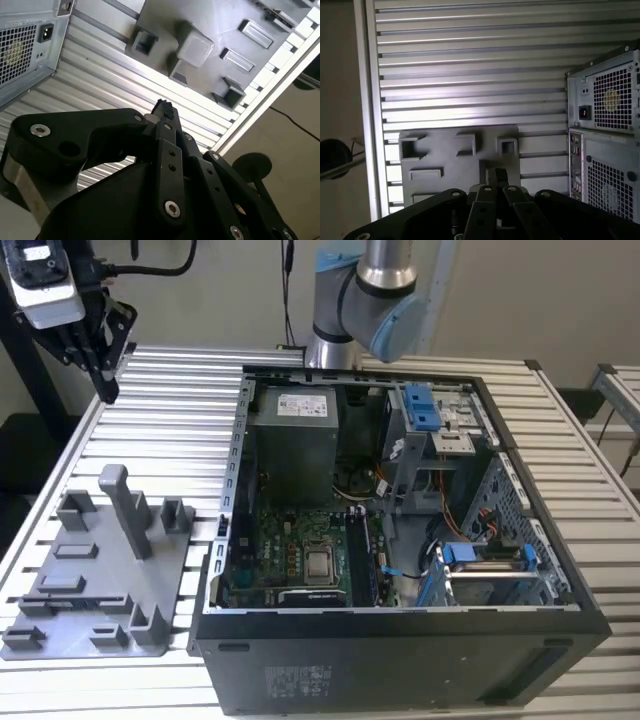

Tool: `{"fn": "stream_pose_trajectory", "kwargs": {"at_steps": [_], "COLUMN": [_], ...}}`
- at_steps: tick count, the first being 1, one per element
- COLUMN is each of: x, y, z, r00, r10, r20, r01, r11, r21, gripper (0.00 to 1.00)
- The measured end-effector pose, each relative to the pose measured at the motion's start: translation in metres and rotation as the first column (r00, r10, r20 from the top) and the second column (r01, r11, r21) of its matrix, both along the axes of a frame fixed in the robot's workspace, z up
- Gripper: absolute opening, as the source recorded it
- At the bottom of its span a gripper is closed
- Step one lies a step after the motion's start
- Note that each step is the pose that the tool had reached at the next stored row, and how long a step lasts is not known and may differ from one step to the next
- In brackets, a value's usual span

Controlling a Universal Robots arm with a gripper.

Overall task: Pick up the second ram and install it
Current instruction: 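Reach for the second ram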

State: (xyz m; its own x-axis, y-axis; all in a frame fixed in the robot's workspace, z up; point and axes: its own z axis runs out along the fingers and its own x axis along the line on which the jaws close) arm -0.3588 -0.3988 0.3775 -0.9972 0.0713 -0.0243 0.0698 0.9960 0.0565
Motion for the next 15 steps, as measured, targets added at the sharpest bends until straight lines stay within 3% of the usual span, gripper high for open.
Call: {"fn": "stream_pose_trajectory", "kwargs": {"at_steps": [10, 15], "x": [-0.0368, -0.0387], "y": [0.0, 0.0], "z": [-0.0029, -0.0029], "r00": [1.0, 1.0], "r10": [0.0, 0.0], "r20": [-0.0005, -0.0006], "r01": [0.0, 0.0], "r11": [1.0, 1.0], "r21": [-0.0002, -0.0003], "gripper": [0.11, 0.11]}}
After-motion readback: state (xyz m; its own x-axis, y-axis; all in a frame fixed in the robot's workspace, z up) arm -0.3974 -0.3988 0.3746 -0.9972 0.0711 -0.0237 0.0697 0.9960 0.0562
